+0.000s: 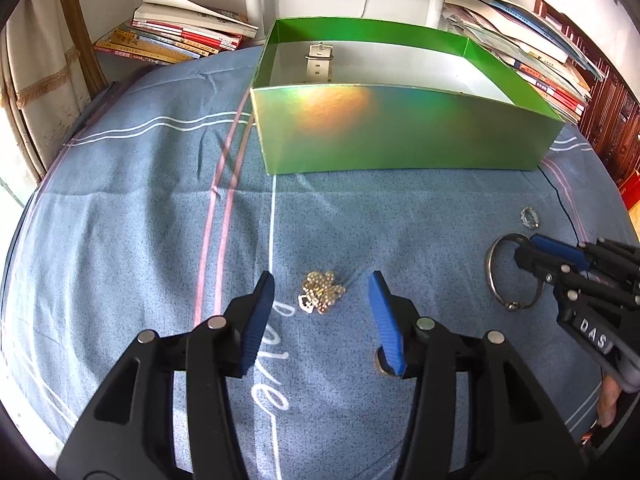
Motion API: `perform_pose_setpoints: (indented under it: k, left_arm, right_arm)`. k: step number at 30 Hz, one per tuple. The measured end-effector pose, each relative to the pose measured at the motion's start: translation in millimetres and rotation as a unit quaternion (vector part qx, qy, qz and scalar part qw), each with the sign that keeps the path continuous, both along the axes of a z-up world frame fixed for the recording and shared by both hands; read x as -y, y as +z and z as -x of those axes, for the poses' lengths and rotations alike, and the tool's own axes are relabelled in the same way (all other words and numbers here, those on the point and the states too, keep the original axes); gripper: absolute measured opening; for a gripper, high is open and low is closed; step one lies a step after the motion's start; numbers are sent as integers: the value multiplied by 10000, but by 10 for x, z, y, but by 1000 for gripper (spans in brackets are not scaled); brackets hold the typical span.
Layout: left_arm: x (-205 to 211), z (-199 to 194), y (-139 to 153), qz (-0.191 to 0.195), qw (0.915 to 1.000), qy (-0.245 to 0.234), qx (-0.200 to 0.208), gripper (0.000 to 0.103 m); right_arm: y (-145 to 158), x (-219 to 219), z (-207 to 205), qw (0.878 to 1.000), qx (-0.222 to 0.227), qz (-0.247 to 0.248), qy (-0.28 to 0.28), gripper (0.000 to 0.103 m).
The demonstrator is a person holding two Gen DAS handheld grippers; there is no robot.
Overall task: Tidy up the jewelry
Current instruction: 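Grasp the gold flower brooch with the left tool while the right tool grasps the silver bangle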
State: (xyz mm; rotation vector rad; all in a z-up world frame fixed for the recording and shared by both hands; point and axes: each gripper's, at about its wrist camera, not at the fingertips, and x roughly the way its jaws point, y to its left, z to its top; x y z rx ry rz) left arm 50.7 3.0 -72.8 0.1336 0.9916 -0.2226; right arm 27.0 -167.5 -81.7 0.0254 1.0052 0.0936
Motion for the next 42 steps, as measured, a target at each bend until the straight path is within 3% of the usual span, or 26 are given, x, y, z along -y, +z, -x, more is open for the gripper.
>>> perform_pose_setpoints:
  k: [10, 17, 22, 42]
  left_arm:
    - [-4, -26, -66, -133, 9999, 105, 12, 48]
    - [113, 14, -53, -336, 9994, 27, 114, 36]
    - [121, 17, -53, -251, 9996, -72, 116, 25]
    - [69, -22, -63, -141, 9998, 34, 102, 36]
  right_arm:
    - [-4, -60, -58, 9998, 140, 137, 21, 19]
    - [-12, -109, -45, 9994, 199, 250, 114, 17]
    - [-14, -173, -40, 9991, 179, 331, 179, 9]
    - [-12, -171, -55, 9992, 189, 297, 170, 10]
